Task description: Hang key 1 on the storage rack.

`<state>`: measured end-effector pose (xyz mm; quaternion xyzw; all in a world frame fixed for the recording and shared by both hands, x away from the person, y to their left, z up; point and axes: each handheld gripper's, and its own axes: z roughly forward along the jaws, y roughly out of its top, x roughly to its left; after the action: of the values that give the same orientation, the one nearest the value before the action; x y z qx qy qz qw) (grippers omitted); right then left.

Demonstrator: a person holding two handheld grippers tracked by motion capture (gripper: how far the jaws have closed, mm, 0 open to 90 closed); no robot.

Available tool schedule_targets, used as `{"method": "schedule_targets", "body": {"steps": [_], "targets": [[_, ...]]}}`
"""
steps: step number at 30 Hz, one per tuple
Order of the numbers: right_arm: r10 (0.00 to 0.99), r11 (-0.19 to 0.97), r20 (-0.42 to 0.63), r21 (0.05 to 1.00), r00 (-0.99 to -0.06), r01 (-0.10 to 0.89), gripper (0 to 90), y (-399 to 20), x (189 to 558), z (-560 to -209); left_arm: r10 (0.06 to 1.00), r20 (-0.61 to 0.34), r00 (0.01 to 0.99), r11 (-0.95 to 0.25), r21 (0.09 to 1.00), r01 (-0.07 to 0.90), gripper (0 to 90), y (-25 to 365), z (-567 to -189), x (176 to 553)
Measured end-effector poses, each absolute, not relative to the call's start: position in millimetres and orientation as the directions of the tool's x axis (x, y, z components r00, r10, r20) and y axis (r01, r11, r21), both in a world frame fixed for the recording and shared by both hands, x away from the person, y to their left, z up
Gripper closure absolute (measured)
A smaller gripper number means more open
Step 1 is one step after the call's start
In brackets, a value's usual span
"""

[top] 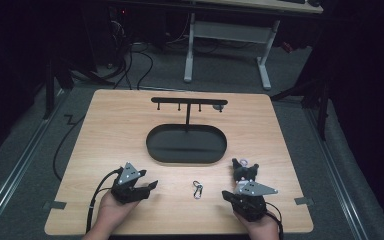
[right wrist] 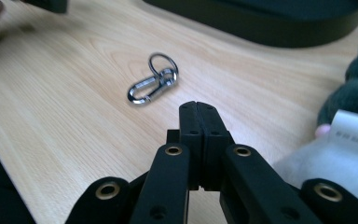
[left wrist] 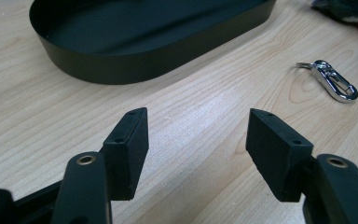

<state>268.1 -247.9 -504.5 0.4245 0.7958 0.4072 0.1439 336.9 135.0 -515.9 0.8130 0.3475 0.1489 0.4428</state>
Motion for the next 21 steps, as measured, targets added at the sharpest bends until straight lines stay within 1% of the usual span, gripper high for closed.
{"method": "schedule_targets", "body": {"steps": [7,15,21], "targets": [[0.834,0.274,0.129,0.747,-0.536,0.606,89.4,-263,272,-513,0.687,-0.052,0.725,-0.385,0.819,0.424,39.9,132,-517,336],[0.870,0.247,0.107,0.750,-0.482,0.613,87.3,-282,272,-513,0.684,-0.053,0.728,-0.383,0.823,0.420,39.9,135,-516,335],[0.901,0.201,0.110,0.752,-0.421,0.627,86.3,-304,271,-512,0.677,-0.048,0.735,-0.394,0.820,0.416,39.9,132,-517,334]]}}
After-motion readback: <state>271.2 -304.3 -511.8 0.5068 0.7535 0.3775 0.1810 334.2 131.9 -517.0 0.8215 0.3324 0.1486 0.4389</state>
